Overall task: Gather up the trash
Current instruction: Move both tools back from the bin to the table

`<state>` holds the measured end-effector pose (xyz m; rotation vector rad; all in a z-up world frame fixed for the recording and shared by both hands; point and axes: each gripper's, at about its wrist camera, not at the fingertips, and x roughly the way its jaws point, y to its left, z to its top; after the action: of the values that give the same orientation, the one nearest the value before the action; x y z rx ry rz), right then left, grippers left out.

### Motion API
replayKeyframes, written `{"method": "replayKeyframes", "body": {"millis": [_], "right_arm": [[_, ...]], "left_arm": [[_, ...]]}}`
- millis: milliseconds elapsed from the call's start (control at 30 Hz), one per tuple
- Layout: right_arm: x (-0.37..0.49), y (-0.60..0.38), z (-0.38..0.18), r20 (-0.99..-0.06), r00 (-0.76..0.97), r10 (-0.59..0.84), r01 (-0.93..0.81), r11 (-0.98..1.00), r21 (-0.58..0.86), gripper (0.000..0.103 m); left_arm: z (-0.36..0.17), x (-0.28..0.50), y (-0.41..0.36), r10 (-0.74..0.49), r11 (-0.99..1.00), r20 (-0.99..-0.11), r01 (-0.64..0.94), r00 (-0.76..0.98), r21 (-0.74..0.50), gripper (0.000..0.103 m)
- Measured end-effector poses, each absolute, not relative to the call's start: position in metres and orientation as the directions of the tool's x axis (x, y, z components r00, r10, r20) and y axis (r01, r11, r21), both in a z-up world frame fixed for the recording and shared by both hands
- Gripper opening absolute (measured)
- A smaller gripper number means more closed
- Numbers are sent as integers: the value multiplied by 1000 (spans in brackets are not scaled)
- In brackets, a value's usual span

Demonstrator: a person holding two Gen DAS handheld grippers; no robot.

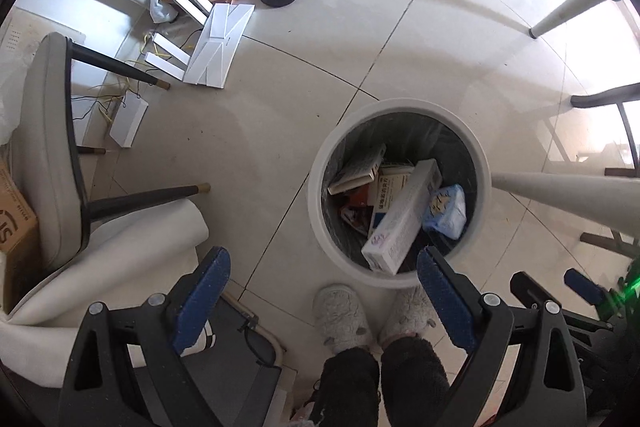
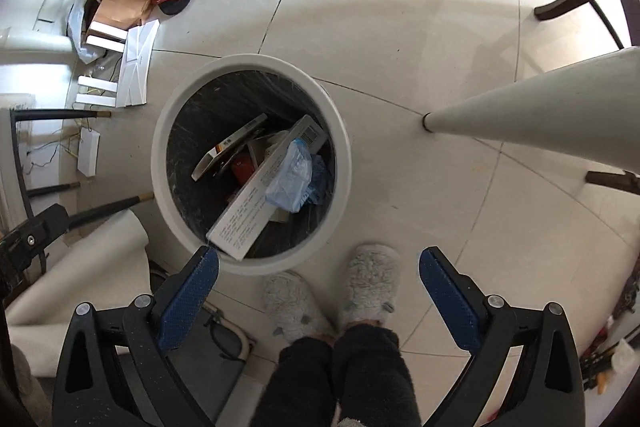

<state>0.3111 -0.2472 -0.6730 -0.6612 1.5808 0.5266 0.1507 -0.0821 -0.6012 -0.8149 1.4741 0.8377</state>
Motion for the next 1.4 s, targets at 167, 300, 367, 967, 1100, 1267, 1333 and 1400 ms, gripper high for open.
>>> {"method": "replayKeyframes", "body": {"millis": [167, 300, 367, 967, 1100, 1267, 1333, 1400], "right_arm": [[300, -254, -632, -996, -23, -92, -690, 722, -51, 102], [289, -255, -587, -998, 15, -67, -706, 706, -57, 102], [281, -256, -564, -997, 34, -62, -716, 695, -68, 103], [221, -279, -343, -997, 69, 33, -724, 689, -27, 103], [211, -281, -294, -997, 57, 62, -720, 694, 2, 103], [214, -278, -237, -992, 25, 122, -698, 712, 70, 103], [222, -274, -218, -988, 17, 151, -683, 724, 99, 103], [235, -268, -199, -983, 23, 181, -666, 736, 120, 103]], "left_arm": [[-571, 143, -97, -24, 507, -998, -861, -53, 33, 96], [-541, 132, -109, -30, 501, -999, -865, -38, 18, 96], [-524, 125, -115, -33, 498, -999, -867, -27, 7, 96], [-336, 88, -153, 45, 547, -996, -836, 79, -42, 96], [-290, 83, -154, 79, 555, -991, -831, 111, -48, 96], [-234, 88, -146, 147, 556, -976, -829, 162, -54, 96], [-219, 97, -135, 172, 557, -970, -829, 174, -50, 103], [-205, 109, -120, 207, 558, -962, -829, 177, -33, 103]]}}
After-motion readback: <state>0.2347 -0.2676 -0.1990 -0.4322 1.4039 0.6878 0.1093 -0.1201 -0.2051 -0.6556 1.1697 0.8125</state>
